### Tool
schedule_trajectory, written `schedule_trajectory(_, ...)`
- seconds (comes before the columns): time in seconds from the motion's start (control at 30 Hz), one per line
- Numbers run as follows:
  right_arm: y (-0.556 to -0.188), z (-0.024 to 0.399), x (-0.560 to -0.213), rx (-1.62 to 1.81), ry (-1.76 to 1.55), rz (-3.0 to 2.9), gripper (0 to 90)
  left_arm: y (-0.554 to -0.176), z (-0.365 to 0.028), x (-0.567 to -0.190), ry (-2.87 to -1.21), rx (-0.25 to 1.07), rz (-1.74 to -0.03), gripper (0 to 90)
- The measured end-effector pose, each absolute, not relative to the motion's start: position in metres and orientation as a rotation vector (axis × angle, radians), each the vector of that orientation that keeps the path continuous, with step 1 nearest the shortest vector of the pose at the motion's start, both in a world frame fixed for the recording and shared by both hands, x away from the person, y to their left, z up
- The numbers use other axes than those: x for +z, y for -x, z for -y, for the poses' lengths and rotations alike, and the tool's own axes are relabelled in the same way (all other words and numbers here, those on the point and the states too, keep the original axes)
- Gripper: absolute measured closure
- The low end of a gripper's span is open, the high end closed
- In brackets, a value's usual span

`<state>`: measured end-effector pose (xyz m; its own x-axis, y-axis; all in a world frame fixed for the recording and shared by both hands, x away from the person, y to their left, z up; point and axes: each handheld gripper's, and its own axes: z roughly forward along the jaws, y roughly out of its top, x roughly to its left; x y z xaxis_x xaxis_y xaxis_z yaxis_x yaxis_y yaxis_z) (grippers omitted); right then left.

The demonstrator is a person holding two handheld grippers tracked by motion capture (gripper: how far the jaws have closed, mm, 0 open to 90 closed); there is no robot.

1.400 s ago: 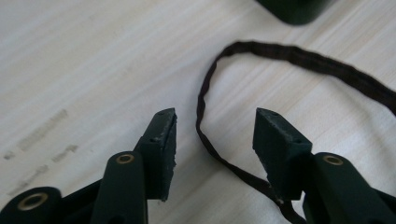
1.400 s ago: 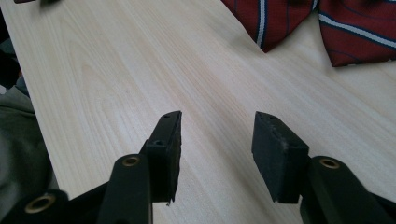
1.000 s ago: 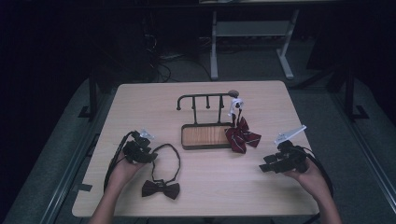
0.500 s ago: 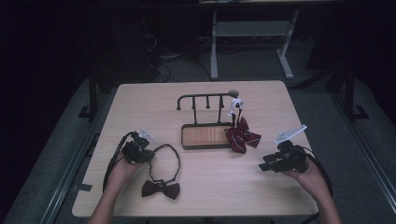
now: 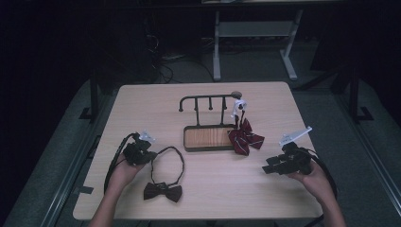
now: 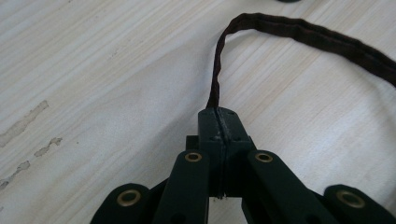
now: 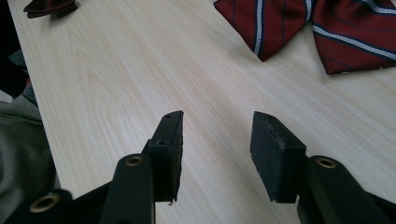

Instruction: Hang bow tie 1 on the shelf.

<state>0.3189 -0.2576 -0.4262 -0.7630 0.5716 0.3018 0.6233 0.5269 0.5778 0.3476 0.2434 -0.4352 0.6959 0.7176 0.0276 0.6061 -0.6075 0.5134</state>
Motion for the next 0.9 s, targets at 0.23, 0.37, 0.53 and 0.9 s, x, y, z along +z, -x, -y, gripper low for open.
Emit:
schedule_trajectory(0.23, -0.319, 0.255, -0.429, -1.049, 1.043, 2.68, 54.0, -0.344, -0.245, -0.429, -2.418, 0.313, -0.999, 89.8)
schedule_trajectory(0.37, -0.32, 0.255, -0.429, -1.052, 1.04, 2.678, 54.0, -0.342, -0.244, -0.426, -2.415, 0.322, -0.984, 89.7)
schedule_trajectory(0.53, -0.32, 0.255, -0.43, -1.039, 1.036, 2.685, 54.2, -0.339, -0.242, -0.421, -2.42, 0.322, -0.959, 89.7)
schedule_trajectory(0.9, -0.32, 0.256, -0.43, -1.039, 1.045, 2.675, 53.8, -0.336, -0.239, -0.413, -2.413, 0.316, -0.921, 89.7)
